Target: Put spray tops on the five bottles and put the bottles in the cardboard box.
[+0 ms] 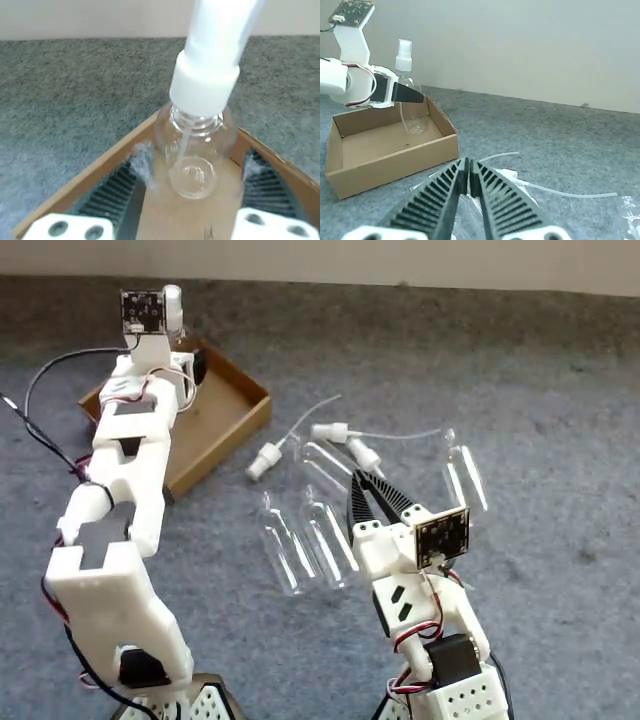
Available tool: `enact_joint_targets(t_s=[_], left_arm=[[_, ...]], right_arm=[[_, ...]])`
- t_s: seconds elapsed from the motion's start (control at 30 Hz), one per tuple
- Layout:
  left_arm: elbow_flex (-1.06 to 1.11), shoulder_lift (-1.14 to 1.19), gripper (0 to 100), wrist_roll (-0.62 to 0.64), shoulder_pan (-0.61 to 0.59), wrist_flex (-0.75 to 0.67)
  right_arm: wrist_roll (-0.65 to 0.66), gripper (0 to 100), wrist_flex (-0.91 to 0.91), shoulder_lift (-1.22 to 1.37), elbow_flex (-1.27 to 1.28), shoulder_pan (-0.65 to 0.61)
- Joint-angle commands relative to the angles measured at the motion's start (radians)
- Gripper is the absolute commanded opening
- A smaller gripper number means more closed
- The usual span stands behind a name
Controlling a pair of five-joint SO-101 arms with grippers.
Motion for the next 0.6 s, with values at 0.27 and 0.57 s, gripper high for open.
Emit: enact_joint_targets(t_s=[0.27, 0.57], left_arm=[[0.134, -0.401, 24, -0.008, -0.007, 0.341], [0.208, -0.737, 24, -0.009, 0.008, 0.715]], right_arm=[[0.002, 0.4, -0.002, -0.008, 0.119, 0.013], [0.002, 0.4, -0.001, -0.008, 0.119, 0.015]])
